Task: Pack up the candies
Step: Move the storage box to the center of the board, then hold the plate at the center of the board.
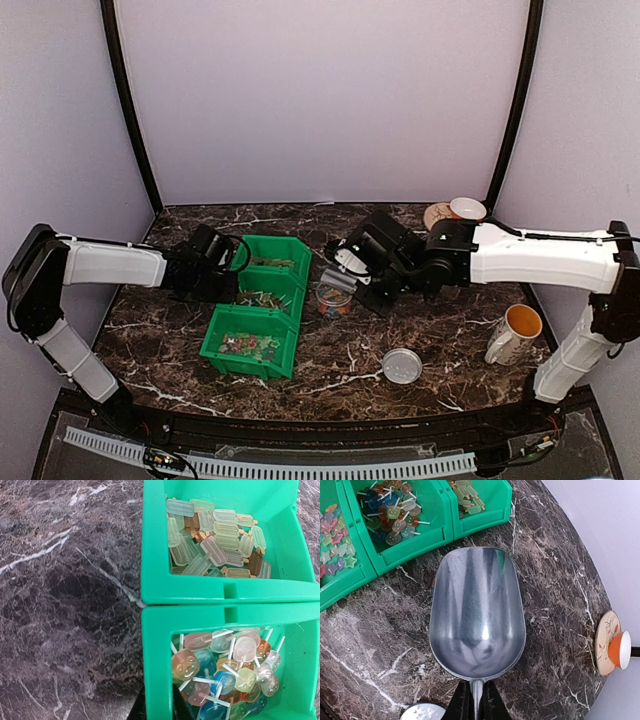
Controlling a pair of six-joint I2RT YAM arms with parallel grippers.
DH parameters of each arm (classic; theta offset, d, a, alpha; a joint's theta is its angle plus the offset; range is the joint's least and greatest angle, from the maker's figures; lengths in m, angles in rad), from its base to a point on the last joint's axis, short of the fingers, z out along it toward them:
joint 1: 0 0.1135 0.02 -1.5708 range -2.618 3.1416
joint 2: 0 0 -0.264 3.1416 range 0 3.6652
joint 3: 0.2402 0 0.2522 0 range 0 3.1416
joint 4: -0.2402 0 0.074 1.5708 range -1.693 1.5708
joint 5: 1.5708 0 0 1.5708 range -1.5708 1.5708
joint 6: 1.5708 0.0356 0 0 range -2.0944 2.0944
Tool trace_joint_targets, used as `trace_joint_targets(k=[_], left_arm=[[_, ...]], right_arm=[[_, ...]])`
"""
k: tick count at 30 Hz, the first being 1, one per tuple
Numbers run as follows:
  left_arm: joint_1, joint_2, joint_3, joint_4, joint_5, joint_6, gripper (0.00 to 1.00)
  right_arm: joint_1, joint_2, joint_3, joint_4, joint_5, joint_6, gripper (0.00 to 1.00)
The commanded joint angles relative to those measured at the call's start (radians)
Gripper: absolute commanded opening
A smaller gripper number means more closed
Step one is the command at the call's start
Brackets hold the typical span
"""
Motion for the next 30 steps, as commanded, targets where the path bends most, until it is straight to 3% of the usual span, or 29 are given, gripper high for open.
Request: trace_joint_targets(k=[1, 13, 30], left_arm=[[-0.003, -0.072, -0.073, -0.022, 0.028, -0.021, 0.0], [-0.029, -0.26, -0.184, -0.071, 0.004, -0.046, 0.0], [-0.106, -0.317, -0.208, -0.087, -0.04, -0.031, 0.0]], right_arm=[[0.019, 0.041, 0.083, 0.001, -0.029, -0.027, 0.0], [0.098, 0.239, 0.335, -0.14, -0.095, -0.128, 0.0], [0.145, 0.498, 0.609, -0.354, -0.102, -0.204, 0.0]])
